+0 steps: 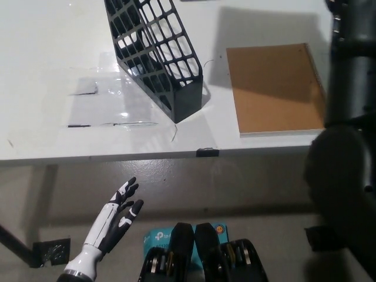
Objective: Use the right hand to pick up a book from the book holder on the left side and put it on another book on the right side
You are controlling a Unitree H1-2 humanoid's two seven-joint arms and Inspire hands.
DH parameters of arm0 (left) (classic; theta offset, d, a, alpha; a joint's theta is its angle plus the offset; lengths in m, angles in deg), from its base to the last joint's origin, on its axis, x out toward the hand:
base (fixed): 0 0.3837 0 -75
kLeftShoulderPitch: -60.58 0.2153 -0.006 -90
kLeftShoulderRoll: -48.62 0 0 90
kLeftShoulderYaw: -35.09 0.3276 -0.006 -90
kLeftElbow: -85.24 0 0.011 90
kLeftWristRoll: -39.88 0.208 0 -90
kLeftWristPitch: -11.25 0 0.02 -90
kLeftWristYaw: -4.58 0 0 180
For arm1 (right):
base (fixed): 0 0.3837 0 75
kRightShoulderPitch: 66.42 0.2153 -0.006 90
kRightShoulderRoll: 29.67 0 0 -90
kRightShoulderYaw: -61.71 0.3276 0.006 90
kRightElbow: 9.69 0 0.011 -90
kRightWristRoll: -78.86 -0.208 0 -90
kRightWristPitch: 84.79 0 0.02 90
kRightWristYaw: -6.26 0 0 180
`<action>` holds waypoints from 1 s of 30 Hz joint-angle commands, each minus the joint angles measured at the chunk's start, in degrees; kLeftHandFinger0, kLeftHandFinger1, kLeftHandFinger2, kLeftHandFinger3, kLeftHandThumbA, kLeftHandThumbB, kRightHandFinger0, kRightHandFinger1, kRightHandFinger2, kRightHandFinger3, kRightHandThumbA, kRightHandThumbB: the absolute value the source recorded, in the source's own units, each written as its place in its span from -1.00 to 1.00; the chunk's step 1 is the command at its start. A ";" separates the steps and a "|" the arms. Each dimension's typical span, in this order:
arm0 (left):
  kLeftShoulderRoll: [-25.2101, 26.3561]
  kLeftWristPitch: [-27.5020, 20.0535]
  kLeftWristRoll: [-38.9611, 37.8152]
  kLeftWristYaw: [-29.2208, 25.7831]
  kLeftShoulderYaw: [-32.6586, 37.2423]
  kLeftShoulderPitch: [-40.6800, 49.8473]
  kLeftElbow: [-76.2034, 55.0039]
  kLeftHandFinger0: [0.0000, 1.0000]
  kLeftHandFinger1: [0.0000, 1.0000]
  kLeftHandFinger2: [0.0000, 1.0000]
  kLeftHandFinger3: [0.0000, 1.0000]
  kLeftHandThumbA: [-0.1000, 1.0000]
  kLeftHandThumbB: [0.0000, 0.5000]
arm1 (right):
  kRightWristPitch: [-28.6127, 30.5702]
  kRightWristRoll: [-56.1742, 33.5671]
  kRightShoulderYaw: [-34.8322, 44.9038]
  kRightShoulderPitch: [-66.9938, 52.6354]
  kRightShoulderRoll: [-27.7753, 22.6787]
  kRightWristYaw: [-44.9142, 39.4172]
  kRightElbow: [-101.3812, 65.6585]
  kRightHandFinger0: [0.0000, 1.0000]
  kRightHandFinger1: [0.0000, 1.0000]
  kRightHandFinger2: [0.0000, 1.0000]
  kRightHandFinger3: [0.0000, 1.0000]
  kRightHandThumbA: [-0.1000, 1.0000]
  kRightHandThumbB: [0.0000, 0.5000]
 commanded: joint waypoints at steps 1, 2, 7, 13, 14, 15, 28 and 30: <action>0.55 -2.77 -0.41 0.70 0.16 0.32 -0.26 0.89 1.00 1.00 1.00 0.85 -0.32 | 0.12 -3.13 0.11 1.86 -2.89 -0.63 -2.55 -1.00 -0.47 0.57 1.00 -1.00 -0.85; 0.52 -2.41 -0.38 0.73 0.17 0.46 -0.28 0.89 1.00 1.00 1.00 0.86 -0.31 | -0.81 -3.44 0.02 0.94 -3.70 -1.44 -1.50 -1.00 -0.44 0.54 1.00 -1.00 -0.90; 0.01 -2.99 -0.18 -0.17 -0.14 0.66 0.26 0.85 1.00 1.00 1.00 0.86 -0.29 | 0.69 -1.13 -1.96 -0.92 -5.89 -4.00 4.23 -1.00 -0.47 0.25 1.00 -1.00 -0.88; -0.48 -3.65 0.20 -1.01 -0.34 1.49 0.39 0.82 1.00 1.00 1.00 0.87 -0.34 | 6.51 2.33 -4.01 -3.80 -5.42 -3.72 14.26 -1.00 -0.78 0.24 1.00 -1.00 -0.78; -0.65 -4.05 0.04 -1.12 -0.39 1.71 0.57 0.82 1.00 1.00 1.00 0.86 -0.37 | 7.93 3.13 -4.68 -4.82 -5.71 -5.50 17.73 -1.00 -0.76 0.30 1.00 -1.00 -0.86; -0.72 -4.43 -0.07 -1.14 -0.43 1.87 0.68 0.82 1.00 1.00 1.00 0.86 -0.37 | 9.53 3.30 -4.91 -5.22 -5.98 -6.63 20.28 -1.00 -0.76 0.33 1.00 -1.00 -0.85; -0.66 -4.03 -0.24 -0.90 -1.13 2.32 0.33 0.82 1.00 1.00 1.00 0.83 -0.39 | 19.02 9.40 -9.28 -6.90 -10.84 -3.79 37.14 -1.00 -0.80 0.43 1.00 -1.00 -0.79; -0.70 -3.63 -0.05 -0.89 -1.07 2.65 0.03 0.83 1.00 1.00 1.00 0.85 -0.36 | 19.78 9.94 -10.26 -7.08 -11.19 -4.63 37.40 -1.00 -0.78 0.51 1.00 -1.00 -0.78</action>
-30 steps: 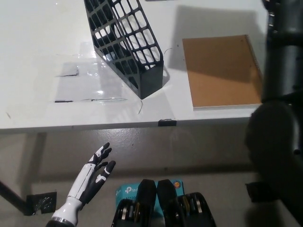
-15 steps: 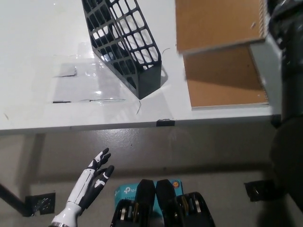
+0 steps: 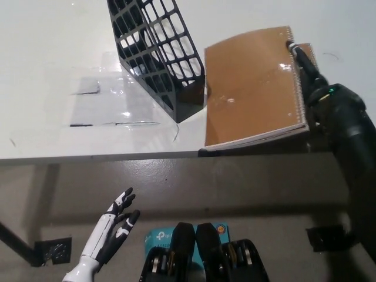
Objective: Use the right hand to pick up a book from the book holder on the left side and put it on another book on the right side
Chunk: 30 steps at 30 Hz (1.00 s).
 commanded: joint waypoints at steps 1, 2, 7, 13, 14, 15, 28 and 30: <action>-0.37 -1.94 -0.15 -0.74 -0.35 0.42 -1.00 0.82 1.00 1.00 1.00 0.86 -0.35 | 5.88 3.20 -2.62 5.63 -3.87 -2.52 -0.59 -1.00 -0.76 0.55 1.00 -1.00 -0.71; -0.35 -1.88 -0.15 -0.69 -0.34 0.42 -1.02 0.82 1.00 1.00 1.00 0.86 -0.35 | 5.83 3.42 -3.02 5.92 -4.19 -2.13 -0.47 -1.00 -0.76 0.53 1.00 -1.00 -0.71; -0.49 -1.93 -0.60 -0.79 -0.67 0.40 -0.89 0.82 1.00 1.00 1.00 0.85 -0.35 | 6.46 5.18 -5.38 8.46 -6.43 -2.11 -0.76 -1.00 -0.71 0.68 1.00 -1.00 -0.71; -0.47 -2.44 -0.70 -0.61 -0.63 0.72 -0.60 0.83 1.00 1.00 1.00 0.83 -0.35 | 5.68 5.41 -5.88 10.73 -7.55 -4.13 -1.57 -1.00 -0.73 0.58 1.00 -1.00 -0.93; -0.49 -2.41 -0.60 -0.64 -0.58 0.79 -0.57 0.83 1.00 1.00 1.00 0.85 -0.33 | 5.88 5.41 -5.78 10.93 -7.37 -4.38 -1.61 -1.00 -0.72 0.63 1.00 -1.00 -0.86; -0.49 -2.35 -0.52 -0.65 -0.55 0.85 -0.58 0.82 1.00 1.00 1.00 0.85 -0.33 | 5.92 5.45 -5.71 11.09 -7.23 -4.35 -1.49 -1.00 -0.70 0.67 1.00 -1.00 -0.86; -0.69 -2.51 -0.50 -0.66 -0.63 -0.04 -0.42 0.83 1.00 1.00 1.00 0.85 -0.35 | 4.40 8.63 -8.95 11.32 -5.39 -5.51 -0.61 -1.00 -0.35 0.86 1.00 -1.00 -0.85; -0.52 -2.29 -0.26 -0.62 -0.60 -0.07 -0.73 0.83 1.00 1.00 1.00 0.85 -0.36 | 3.43 8.94 -9.41 11.38 -5.39 -5.39 -0.39 -1.00 -0.36 0.76 1.00 -1.00 -0.88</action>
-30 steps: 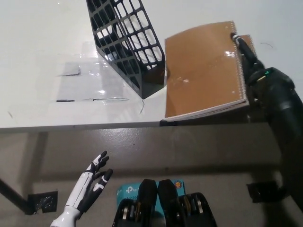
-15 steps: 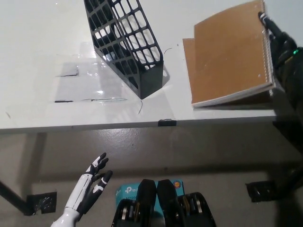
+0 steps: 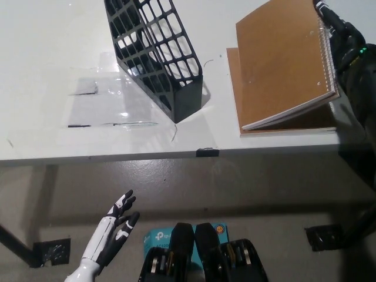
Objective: Use the right hand to pick up a book from the book holder on the left side and put it on another book on the right side
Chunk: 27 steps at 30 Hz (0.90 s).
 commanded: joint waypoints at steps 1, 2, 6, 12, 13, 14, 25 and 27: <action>-0.05 -1.91 -0.37 -0.49 -0.44 -0.55 -0.98 0.83 1.00 1.00 1.00 0.86 -0.36 | 0.22 1.80 -1.54 5.79 -1.08 -3.47 -0.79 -1.00 -0.33 0.76 1.00 -1.00 -0.84; -0.04 -1.89 -0.42 -0.43 -0.43 -0.54 -1.03 0.83 1.00 1.00 1.00 0.86 -0.36 | 0.17 1.94 -1.71 5.80 -1.07 -3.27 -0.73 -1.00 -0.32 0.77 1.00 -1.00 -0.84; 0.07 -1.97 -0.21 -0.51 -0.43 -0.55 -1.10 0.81 1.00 1.00 1.00 0.88 -0.32 | 1.08 2.73 -3.10 5.12 -1.28 -5.18 -0.61 -0.64 0.12 1.00 1.00 -1.00 -0.33; -0.09 -1.90 -0.97 -0.39 -0.70 -0.36 -1.13 0.81 1.00 1.00 1.00 0.87 -0.33 | 5.85 2.71 -3.14 2.89 -1.45 -11.24 -1.20 1.00 1.00 1.00 1.00 -0.52 -0.08; -0.14 -2.02 -0.93 -0.48 -0.72 -0.40 -1.09 0.81 1.00 1.00 1.00 0.87 -0.34 | 7.66 2.28 -2.41 2.88 -1.22 -9.55 -1.16 1.00 1.00 1.00 1.00 -0.54 -0.07; -0.25 -2.17 -0.85 -0.62 -0.72 -0.42 -1.00 0.81 1.00 1.00 1.00 0.86 -0.35 | 8.69 1.80 -1.65 3.01 -1.05 -8.19 -1.12 1.00 1.00 1.00 1.00 -0.61 -0.04; -0.34 -2.21 -1.98 -0.65 -1.66 0.52 -1.27 0.79 1.00 1.00 1.00 0.85 -0.39 | 14.29 0.36 2.63 3.80 -3.05 -8.02 -1.51 1.00 1.00 1.00 1.00 -0.14 -0.24; -0.39 -2.34 -1.86 -0.84 -1.75 0.57 -1.13 0.79 1.00 1.00 1.00 0.86 -0.38 | 15.12 0.82 2.62 4.31 -3.96 -7.53 -1.36 1.00 1.00 1.00 1.00 -0.18 -0.27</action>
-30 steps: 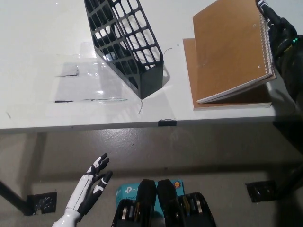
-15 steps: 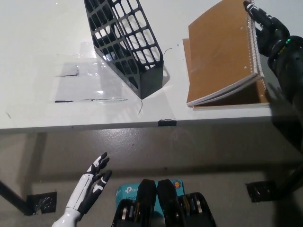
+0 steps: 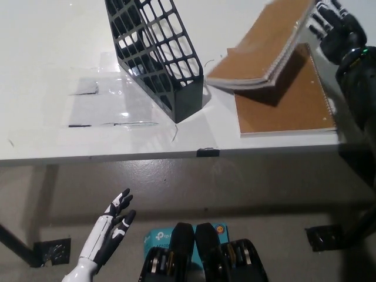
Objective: Use the right hand to pick up a book from the book holder on the left side and put it on another book on the right side
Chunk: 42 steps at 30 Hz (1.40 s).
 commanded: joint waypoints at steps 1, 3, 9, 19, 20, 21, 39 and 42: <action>-0.40 -2.26 -1.18 -0.79 -0.87 0.31 -0.95 0.79 1.00 1.00 1.00 0.86 -0.39 | 7.29 -0.77 0.93 5.38 -3.84 -2.08 -1.98 1.00 1.00 1.00 1.00 -0.10 -0.31; -0.41 -2.14 -1.13 -0.93 -1.01 0.20 -0.82 0.79 1.00 1.00 1.00 0.86 -0.38 | 9.05 -0.60 1.06 6.33 -4.53 -0.97 -2.15 1.00 1.00 1.00 1.00 -0.03 -0.28; -0.21 -1.93 -1.22 -0.79 -1.26 0.22 -0.82 0.79 1.00 1.00 1.00 0.89 -0.44 | 11.40 -0.84 1.85 9.07 -6.78 0.77 -4.23 1.00 1.00 1.00 1.00 0.09 -0.40; -0.27 -1.21 -0.79 -0.72 -1.19 -1.27 -0.54 0.78 1.00 1.00 1.00 0.92 -0.48 | 6.86 0.43 -2.79 2.93 -3.10 -3.82 -34.57 1.00 1.00 1.00 1.00 0.35 0.30; -0.27 -1.42 -1.14 -0.69 -1.37 -2.14 -0.14 0.77 1.00 1.00 1.00 0.91 -0.48 | 3.35 2.15 -5.66 -0.77 -1.83 -2.70 -46.22 1.00 1.00 1.00 1.00 0.41 0.35; -0.18 -1.63 -1.23 -0.69 -1.47 -3.16 0.23 0.77 1.00 1.00 1.00 0.91 -0.47 | 0.35 2.39 -7.32 -3.32 -1.16 -2.22 -54.44 1.00 1.00 1.00 1.00 0.40 0.37; 2.72 -1.50 -1.45 1.26 -1.88 -18.30 2.86 1.00 1.00 1.00 1.00 1.00 -0.33 | 0.86 16.24 -25.20 -40.38 4.29 -9.03 -116.50 1.00 1.00 1.00 1.00 0.70 0.10; 3.13 -1.44 -0.97 1.49 -1.61 -18.22 2.79 1.00 1.00 1.00 1.00 1.00 -0.36 | 3.08 17.41 -26.68 -45.42 5.89 -9.59 -116.42 1.00 1.00 1.00 1.00 0.74 0.20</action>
